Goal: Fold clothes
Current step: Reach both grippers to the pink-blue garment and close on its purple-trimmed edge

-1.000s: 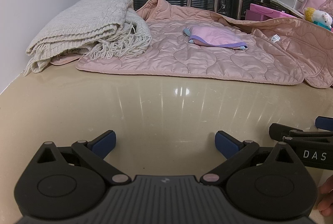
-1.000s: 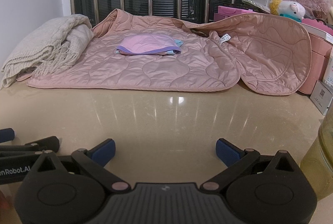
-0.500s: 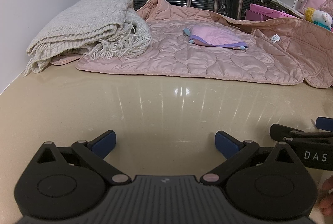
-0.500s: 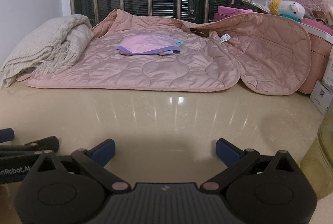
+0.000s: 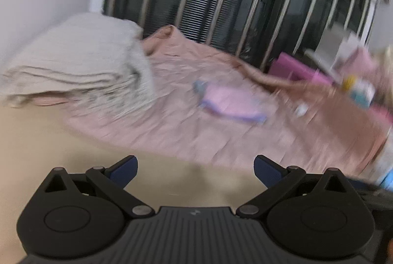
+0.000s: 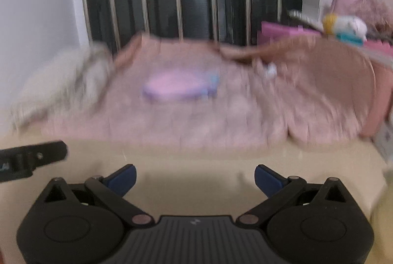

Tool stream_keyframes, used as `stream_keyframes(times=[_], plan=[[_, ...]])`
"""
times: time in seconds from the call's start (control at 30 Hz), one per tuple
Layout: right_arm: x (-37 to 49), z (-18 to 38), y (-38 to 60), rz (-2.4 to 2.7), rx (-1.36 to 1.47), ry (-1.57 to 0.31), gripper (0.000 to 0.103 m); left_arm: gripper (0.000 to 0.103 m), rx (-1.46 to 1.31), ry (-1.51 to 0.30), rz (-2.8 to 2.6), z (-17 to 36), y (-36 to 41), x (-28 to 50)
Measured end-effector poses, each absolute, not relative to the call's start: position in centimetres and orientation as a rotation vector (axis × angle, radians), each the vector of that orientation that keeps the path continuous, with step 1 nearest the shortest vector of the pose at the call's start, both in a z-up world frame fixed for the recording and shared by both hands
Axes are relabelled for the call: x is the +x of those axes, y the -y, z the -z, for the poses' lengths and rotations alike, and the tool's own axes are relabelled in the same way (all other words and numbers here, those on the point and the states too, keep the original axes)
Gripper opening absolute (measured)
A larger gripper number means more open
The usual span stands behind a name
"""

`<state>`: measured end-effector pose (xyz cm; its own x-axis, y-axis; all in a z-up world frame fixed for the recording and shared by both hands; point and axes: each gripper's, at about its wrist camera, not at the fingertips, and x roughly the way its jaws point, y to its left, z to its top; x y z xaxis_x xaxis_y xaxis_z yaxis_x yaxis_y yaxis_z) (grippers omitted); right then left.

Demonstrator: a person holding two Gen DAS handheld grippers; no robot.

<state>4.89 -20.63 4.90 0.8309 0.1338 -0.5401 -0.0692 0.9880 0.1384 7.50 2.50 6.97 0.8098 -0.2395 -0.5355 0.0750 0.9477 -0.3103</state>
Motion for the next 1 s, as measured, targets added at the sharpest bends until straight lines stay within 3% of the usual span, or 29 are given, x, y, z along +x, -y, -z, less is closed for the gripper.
stream_keyframes(times=[0.17, 0.27, 0.33, 0.4, 0.5, 0.53, 0.57, 0.63, 0.7, 0.9, 0.93, 0.97, 1.0], plan=[[14.2, -7.3, 24.3, -0.206, 0.457, -0.599, 0.098, 0.103, -0.441, -0.709, 0.207, -7.4, -2.3, 18.1], [20.3, -5.7, 26.6, -0.207, 0.659, -0.688, 0.085, 0.102, -0.493, -0.801, 0.190, -5.6, -1.7, 23.8], [23.5, -4.2, 27.3, -0.173, 0.727, -0.743, 0.071, 0.101, -0.536, -0.870, 0.172, -4.0, -1.6, 27.1], [25.8, -2.7, 27.3, -0.166, 0.754, -0.787, 0.065, 0.096, -0.581, -0.894, 0.159, -2.3, -1.7, 28.8], [28.2, -0.5, 27.1, -0.133, 0.766, -0.842, 0.060, 0.060, -0.654, -0.932, 0.215, -0.6, -1.6, 30.8], [28.8, 0.2, 27.0, -0.134, 0.766, -0.842, 0.053, 0.047, -0.673, -0.940, 0.233, -0.3, -1.5, 31.2], [29.0, 0.4, 27.0, -0.134, 0.767, -0.830, 0.048, 0.042, -0.692, -0.945, 0.251, 0.0, -1.6, 31.6], [29.8, 0.5, 26.8, -0.137, 0.762, -0.812, 0.024, 0.032, -0.729, -0.935, 0.262, 0.1, -1.9, 31.9], [30.4, 0.3, 26.6, -0.148, 0.745, -0.796, 0.015, 0.030, -0.764, -0.913, 0.268, -0.4, -2.3, 31.6], [30.4, -1.4, 25.6, -0.183, 0.631, -0.721, 0.006, 0.027, -0.698, -0.843, 0.313, -2.9, -1.7, 30.9], [30.1, -1.9, 25.4, -0.200, 0.624, -0.708, 0.005, 0.008, -0.683, -0.838, 0.317, -3.2, -1.5, 30.8], [29.9, -2.5, 25.2, -0.216, 0.624, -0.694, 0.005, 0.001, -0.680, -0.837, 0.328, -3.4, -1.3, 30.7], [29.6, -3.1, 24.9, -0.233, 0.620, -0.682, 0.005, 0.001, -0.684, -0.827, 0.338, -3.6, -1.2, 30.4]])
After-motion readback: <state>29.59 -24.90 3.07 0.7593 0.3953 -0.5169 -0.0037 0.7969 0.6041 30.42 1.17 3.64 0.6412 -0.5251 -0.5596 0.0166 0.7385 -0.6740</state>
